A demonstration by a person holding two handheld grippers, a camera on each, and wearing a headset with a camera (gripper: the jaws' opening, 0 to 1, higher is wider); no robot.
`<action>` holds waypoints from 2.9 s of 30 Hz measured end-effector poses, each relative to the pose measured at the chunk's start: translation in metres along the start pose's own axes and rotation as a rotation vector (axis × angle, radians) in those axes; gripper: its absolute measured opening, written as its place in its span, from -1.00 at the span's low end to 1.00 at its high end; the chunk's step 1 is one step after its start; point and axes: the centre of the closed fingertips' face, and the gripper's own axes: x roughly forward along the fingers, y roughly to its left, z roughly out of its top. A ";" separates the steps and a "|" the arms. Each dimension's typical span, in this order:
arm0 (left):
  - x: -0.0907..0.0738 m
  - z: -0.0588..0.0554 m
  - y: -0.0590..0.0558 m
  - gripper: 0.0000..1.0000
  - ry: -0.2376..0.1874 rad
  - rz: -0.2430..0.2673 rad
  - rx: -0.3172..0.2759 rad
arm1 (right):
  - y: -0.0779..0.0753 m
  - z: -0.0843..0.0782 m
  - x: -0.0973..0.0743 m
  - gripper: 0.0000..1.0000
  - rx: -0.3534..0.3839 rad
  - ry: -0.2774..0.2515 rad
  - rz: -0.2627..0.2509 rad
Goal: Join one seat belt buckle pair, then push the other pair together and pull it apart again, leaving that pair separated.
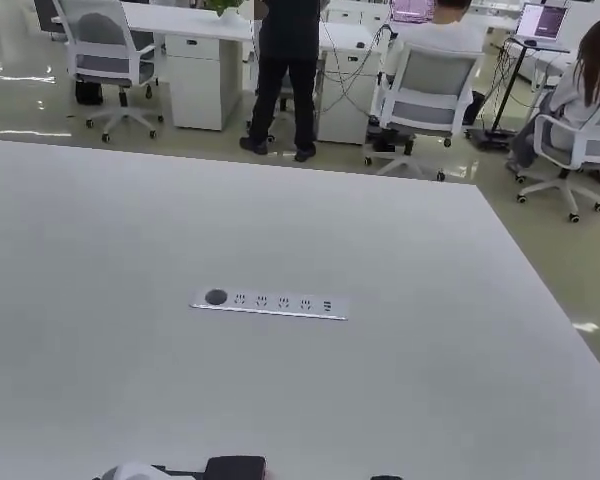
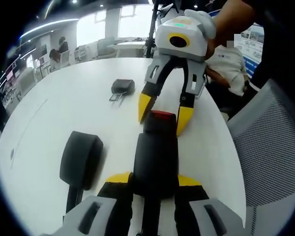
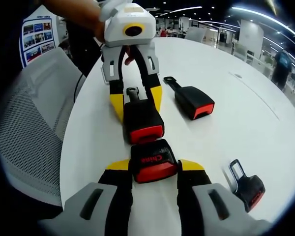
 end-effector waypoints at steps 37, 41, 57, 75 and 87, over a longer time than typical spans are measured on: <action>0.001 0.002 -0.001 -0.19 0.104 0.074 -0.024 | -0.002 0.006 -0.001 -0.22 -0.178 0.053 -0.044; -0.006 0.005 -0.003 0.08 0.073 0.093 -0.062 | -0.002 0.011 -0.003 0.28 -0.132 0.016 -0.040; -0.044 0.021 -0.004 0.66 -0.012 0.217 -0.168 | -0.011 0.031 -0.030 0.38 -0.060 -0.073 -0.094; -0.077 0.038 0.020 0.73 -0.076 0.280 -0.175 | -0.067 0.027 -0.080 0.45 0.022 -0.140 -0.212; -0.079 0.040 0.059 0.72 -0.103 0.280 -0.172 | -0.099 0.003 -0.094 0.54 0.071 -0.119 -0.202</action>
